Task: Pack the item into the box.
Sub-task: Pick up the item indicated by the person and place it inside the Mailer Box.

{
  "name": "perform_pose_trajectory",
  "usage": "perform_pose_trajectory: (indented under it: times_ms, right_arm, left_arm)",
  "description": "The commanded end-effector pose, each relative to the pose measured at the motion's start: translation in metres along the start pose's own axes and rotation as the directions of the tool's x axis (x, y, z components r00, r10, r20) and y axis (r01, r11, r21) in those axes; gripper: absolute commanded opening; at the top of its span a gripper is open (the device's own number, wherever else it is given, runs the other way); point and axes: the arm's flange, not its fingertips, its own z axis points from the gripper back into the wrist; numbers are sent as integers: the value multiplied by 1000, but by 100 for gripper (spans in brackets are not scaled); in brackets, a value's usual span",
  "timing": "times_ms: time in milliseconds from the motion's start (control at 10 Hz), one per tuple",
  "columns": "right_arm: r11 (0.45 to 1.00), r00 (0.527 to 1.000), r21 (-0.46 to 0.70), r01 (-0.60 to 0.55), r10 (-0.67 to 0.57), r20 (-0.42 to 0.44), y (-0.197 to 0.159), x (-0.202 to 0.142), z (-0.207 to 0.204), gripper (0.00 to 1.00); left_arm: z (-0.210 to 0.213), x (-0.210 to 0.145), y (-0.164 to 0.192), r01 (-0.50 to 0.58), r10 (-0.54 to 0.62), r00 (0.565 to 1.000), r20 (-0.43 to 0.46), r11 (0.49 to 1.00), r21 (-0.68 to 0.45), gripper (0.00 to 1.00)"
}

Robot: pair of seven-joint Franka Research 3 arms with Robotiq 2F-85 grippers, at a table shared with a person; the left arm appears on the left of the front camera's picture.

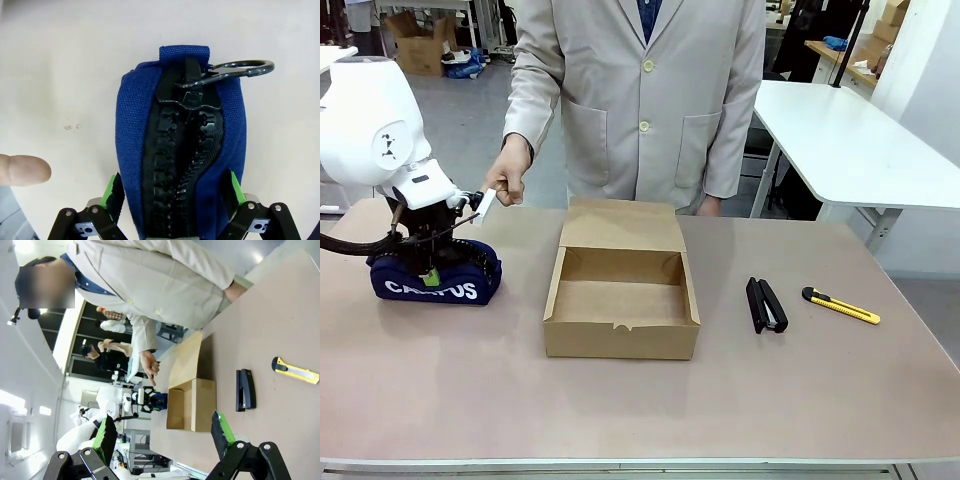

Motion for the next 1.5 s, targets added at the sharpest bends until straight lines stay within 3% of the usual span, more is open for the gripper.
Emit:
perform_pose_trajectory:
  times_ms: [0, 100, 200, 500, 600, 700, 1400]
  right_arm:
    - [1000, 1000, 19, -25, 25, 8, 2, 3, -1, 100]
    - [1000, 1000, 19, -25, 25, 8, 2, 3, -1, 100]
    - [1000, 1000, 19, -25, 25, 8, 2, 3, -1, 100]
    - [1000, 1000, 19, -25, 25, 8, 2, 3, -1, 100]
    - [1000, 1000, 19, -25, 25, 8, 2, 3, -1, 100]
    - [1000, 1000, 19, -25, 25, 8, 2, 3, -1, 100]
    - [1000, 1000, 19, -25, 25, 8, 2, 3, -1, 100]
  left_arm:
    - [3, -5, 2, 43, -43, 999, 0, 999, -10, 60]
    - [4, -5, 0, 43, -43, 999, 3, 999, -21, 43]
    - [5, -4, 0, 41, -41, 999, 2, 999, -25, 3]
    - [11, -4, -3, 39, -39, 999, 3, 999, -14, 0]
    - [12, -4, -3, 39, -39, 999, 2, 999, -12, 6]
    - [12, -4, -3, 40, -40, 999, -1, 999, -14, 0]
    - [21, -4, -9, 40, -40, 999, -13, 999, -26, 0]
